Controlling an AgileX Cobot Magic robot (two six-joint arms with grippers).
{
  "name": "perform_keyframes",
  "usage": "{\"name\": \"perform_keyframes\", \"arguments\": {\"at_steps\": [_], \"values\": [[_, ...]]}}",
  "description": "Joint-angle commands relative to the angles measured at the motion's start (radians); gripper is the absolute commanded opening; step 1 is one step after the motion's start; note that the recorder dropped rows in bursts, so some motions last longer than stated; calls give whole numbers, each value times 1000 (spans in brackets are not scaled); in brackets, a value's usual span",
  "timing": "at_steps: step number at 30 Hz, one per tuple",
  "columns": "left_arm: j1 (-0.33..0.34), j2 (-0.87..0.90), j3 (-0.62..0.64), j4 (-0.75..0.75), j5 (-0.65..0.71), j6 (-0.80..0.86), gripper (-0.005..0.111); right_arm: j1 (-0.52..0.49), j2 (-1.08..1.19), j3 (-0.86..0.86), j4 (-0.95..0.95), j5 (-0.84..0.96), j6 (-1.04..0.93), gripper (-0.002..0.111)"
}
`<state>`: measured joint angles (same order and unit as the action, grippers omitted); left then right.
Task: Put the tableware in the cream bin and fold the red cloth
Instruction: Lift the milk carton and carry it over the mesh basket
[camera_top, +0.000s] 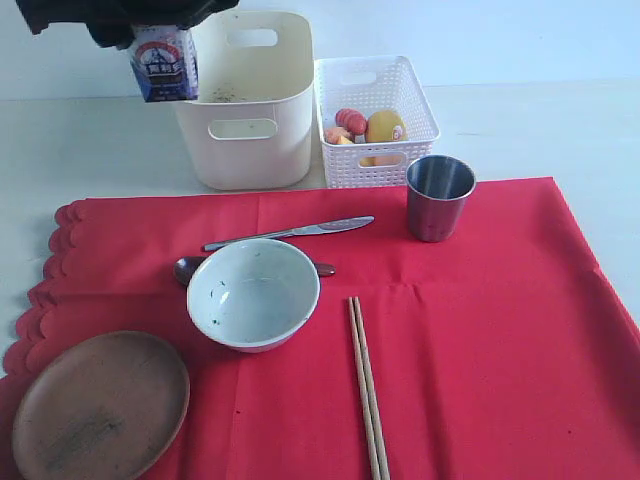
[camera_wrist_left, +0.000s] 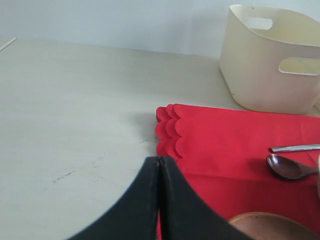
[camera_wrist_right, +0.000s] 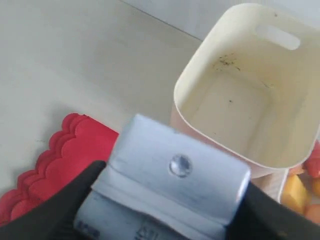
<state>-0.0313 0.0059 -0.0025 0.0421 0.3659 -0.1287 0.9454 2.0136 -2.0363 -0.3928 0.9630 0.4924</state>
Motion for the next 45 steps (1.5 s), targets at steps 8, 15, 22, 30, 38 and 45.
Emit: {"name": "perform_keyframes", "arguments": {"at_steps": [8,15,22,30,38,45], "values": [[2,-6,2,0,-11,-2,0,-24,-144,-5,-78,81,-63,0],[2,-6,2,0,-11,-2,0,-87,-219,-5,-78,99,-83,0],[2,-6,2,0,-11,-2,0,-177,-294,-5,-74,123,-107,0],[2,-6,2,0,-11,-2,0,-327,-369,-3,-64,124,-140,0],[2,-6,2,0,-11,-2,0,-511,-376,59,2,45,-163,0],[2,-6,2,0,-11,-2,0,-626,-376,210,103,-104,-180,0]]}}
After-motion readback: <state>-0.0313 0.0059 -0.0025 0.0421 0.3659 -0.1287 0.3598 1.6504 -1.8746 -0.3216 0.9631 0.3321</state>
